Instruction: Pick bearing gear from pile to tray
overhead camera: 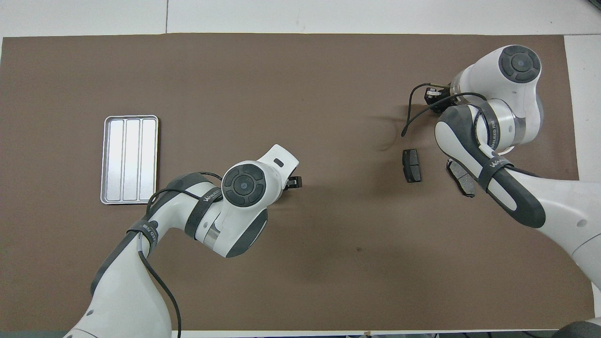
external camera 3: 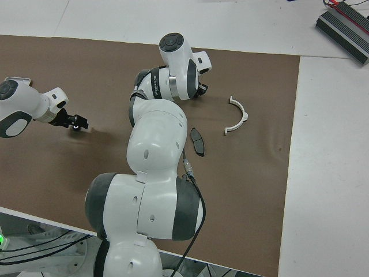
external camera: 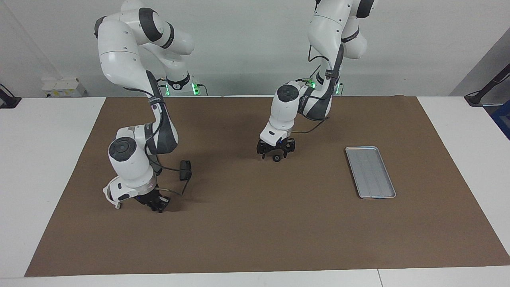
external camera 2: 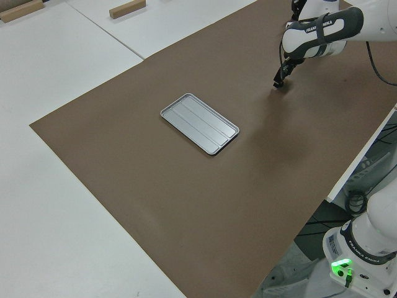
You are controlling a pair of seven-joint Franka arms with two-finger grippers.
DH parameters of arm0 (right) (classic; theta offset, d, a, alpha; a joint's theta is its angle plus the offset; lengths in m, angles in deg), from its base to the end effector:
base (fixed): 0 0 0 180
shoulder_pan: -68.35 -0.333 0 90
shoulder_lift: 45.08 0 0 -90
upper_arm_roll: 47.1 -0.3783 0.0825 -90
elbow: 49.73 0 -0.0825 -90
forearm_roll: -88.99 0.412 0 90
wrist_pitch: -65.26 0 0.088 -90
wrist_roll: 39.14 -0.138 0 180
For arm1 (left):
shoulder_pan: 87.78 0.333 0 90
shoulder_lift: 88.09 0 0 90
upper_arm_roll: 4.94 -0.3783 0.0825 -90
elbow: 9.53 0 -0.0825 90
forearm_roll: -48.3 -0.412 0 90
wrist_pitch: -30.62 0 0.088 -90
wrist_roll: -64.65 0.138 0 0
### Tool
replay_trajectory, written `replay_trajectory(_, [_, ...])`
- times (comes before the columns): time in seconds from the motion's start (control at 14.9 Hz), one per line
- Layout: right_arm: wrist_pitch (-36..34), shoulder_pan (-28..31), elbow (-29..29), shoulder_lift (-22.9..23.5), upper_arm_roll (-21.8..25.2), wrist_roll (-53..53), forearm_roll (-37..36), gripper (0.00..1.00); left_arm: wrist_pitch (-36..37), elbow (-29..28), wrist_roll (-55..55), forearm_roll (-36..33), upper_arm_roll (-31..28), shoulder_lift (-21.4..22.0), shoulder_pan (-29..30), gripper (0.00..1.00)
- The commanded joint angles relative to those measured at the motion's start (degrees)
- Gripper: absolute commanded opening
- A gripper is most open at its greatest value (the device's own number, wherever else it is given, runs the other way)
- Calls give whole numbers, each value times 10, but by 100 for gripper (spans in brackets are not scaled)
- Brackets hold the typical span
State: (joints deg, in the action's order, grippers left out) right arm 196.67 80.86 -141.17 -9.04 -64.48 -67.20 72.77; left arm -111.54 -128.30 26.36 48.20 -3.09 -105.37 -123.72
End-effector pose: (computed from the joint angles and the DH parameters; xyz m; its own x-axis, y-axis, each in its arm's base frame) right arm 0.7657 0.0174 0.2902 0.9516 -0.2855 0.1138 -0.2873 -0.9578 -0.0005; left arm 0.5051 -0.3908 0.3026 0.9968 0.0122 0.0785 0.0065 -0.9973 0.0726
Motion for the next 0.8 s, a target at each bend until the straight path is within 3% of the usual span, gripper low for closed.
replay_trajectory(0.0, [-24,3,12,10,-8,-10,-17,0,-8,-14,17,5,-6,7,-3,99])
replay_trajectory(0.13, [-89,2,44,5,-12,-6,-15,0,-8,-16,16,5,-6,6,-3,97])
replay_trajectory(0.2, [-120,0,58,1,-12,4,-14,0,-6,-16,16,5,-6,6,-3,86])
replay_trajectory(0.33, [-154,-1,61,-22,-13,19,-12,0,0,-16,11,5,-5,6,-3,25])
replay_trajectory(0.4, [-172,-3,61,-35,-13,22,-11,0,0,-16,11,5,-5,6,-3,0])
replay_trajectory(0.74, [-285,-2,73,-104,-38,24,-2,0,0,-9,-13,5,-5,5,2,0])
